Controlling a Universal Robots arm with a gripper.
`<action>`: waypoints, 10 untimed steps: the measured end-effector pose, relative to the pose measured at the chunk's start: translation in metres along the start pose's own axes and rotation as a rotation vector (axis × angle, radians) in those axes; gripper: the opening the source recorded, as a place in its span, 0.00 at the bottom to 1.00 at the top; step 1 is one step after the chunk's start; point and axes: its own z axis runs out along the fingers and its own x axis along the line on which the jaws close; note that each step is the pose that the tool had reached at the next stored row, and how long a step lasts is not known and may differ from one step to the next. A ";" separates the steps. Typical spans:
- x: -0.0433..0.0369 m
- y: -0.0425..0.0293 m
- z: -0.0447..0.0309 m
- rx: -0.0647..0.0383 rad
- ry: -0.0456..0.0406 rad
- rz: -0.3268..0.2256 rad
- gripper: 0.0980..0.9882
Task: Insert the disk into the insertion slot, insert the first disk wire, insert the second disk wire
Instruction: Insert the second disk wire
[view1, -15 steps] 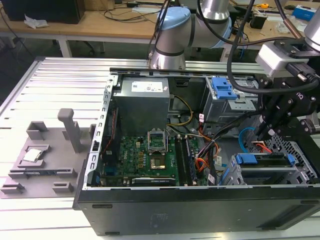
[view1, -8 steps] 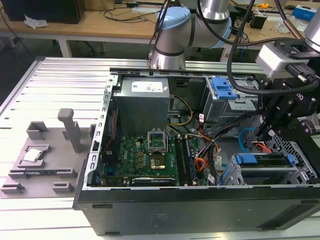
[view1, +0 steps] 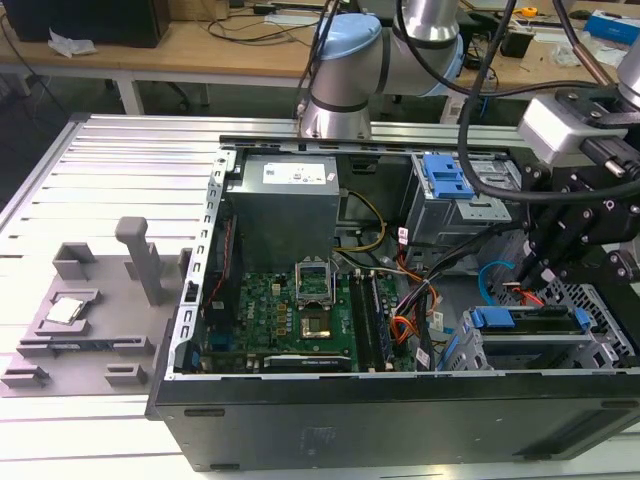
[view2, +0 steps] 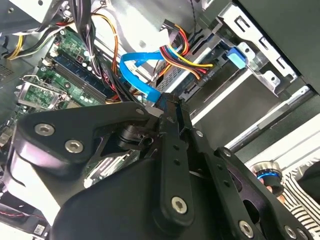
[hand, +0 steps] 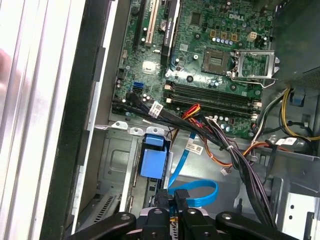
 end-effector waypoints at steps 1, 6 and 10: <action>0.0013 0.0002 0.0001 0.000 0.0000 0.000 0.07; 0.0092 0.0015 0.0005 0.000 -0.0001 0.000 0.07; 0.0157 0.0026 0.0007 0.000 0.0001 0.000 0.07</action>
